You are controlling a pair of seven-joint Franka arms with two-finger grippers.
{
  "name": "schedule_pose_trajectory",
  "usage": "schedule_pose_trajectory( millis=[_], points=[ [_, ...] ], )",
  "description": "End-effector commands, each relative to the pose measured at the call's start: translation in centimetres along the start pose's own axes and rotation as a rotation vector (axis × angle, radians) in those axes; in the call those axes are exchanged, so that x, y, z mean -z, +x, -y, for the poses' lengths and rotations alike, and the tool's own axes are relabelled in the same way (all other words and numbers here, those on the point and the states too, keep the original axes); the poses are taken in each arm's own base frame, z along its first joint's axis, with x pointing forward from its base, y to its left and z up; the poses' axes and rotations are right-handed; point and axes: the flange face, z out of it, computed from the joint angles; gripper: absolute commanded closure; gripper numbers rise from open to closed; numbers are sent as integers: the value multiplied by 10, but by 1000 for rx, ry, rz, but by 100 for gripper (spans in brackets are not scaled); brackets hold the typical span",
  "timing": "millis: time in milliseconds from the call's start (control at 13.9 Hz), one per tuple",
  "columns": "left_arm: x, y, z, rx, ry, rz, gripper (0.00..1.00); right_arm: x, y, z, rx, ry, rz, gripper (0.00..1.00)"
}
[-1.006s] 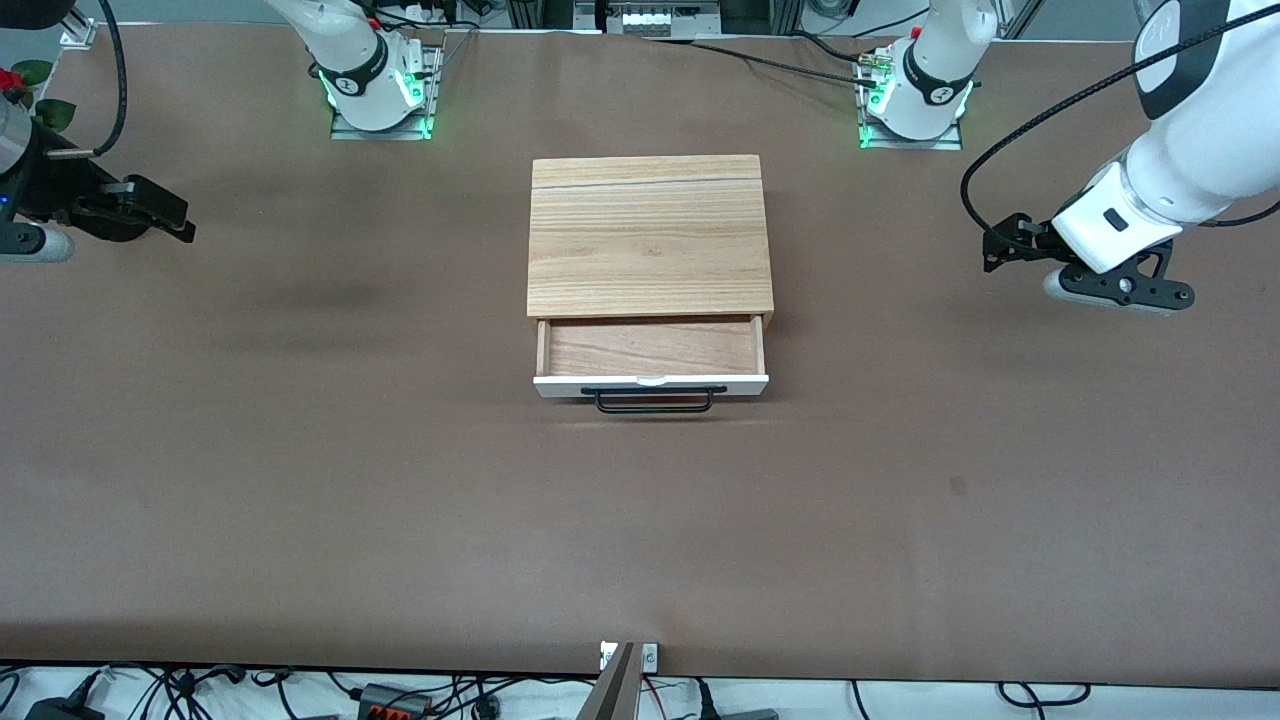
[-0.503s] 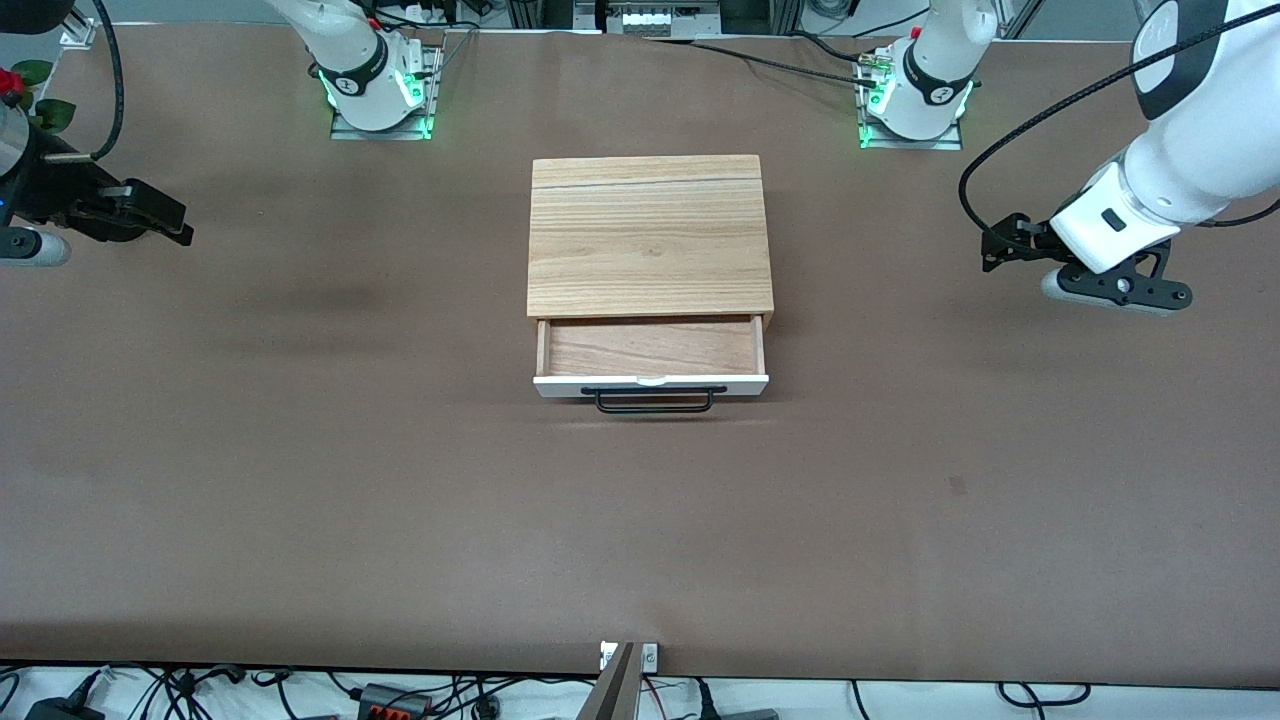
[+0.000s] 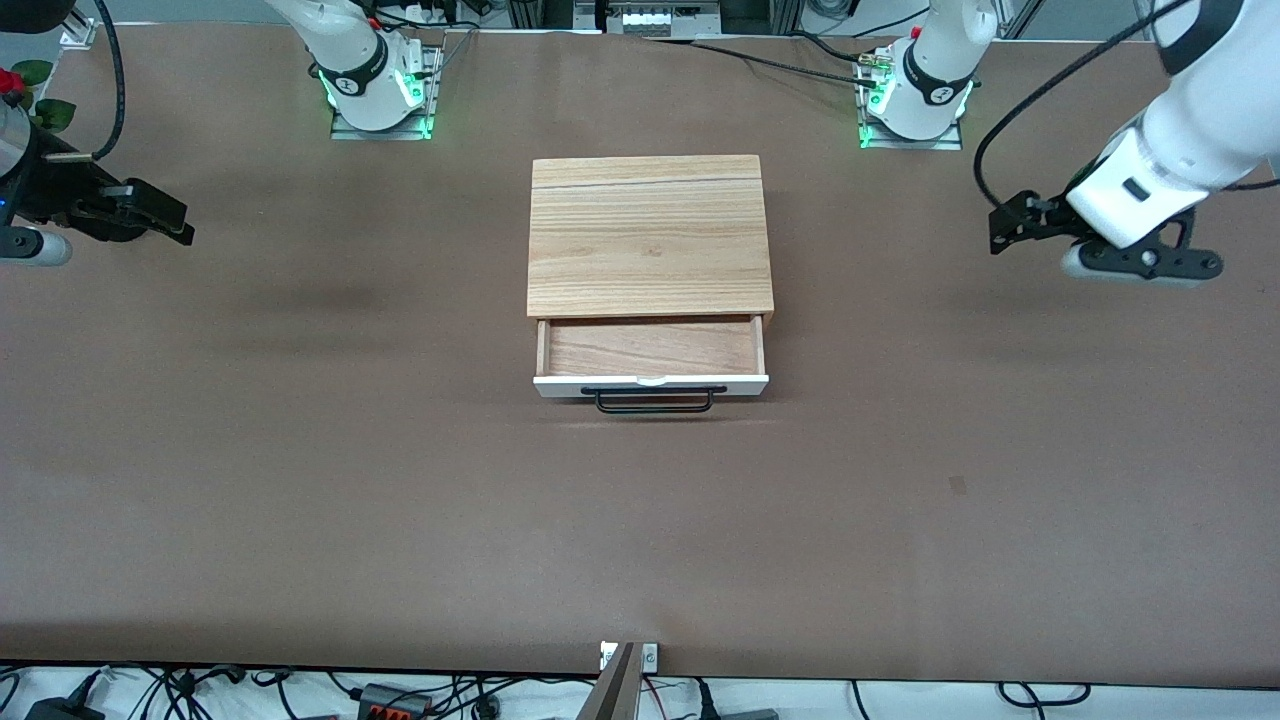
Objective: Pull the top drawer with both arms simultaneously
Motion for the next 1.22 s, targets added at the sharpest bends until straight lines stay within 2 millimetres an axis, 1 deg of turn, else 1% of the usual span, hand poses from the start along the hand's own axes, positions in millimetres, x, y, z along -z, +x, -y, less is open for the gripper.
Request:
schedule_pose_trajectory(
  millis=[0, 144, 216, 287, 503, 719, 934, 1150],
  points=[
    [4, 2, 5, 19, 19, 20, 0, 5, 1, 1, -14, -8, 8, 0],
    [15, -3, 1, -33, 11, 35, 0, 5, 1, 1, -14, -8, 8, 0],
    [25, -5, -6, -87, 12, 31, 0, 5, 1, 1, -14, -8, 8, 0],
    [27, -10, -9, -129, 15, 67, 0, 5, 1, 1, -14, -8, 8, 0],
    [25, -3, -4, -123, 3, 38, 0, 4, 1, 2, -12, -8, 11, 0],
    [23, -4, -8, -105, 3, 45, 0, 4, 1, 1, -14, -8, 11, 0],
    [22, -6, -11, -10, 5, 48, 0, 4, 1, 2, -12, -8, 12, 0],
    [21, -7, -13, 1, 6, 54, 0, 5, 1, 1, -14, -8, 11, 0]
  ],
)
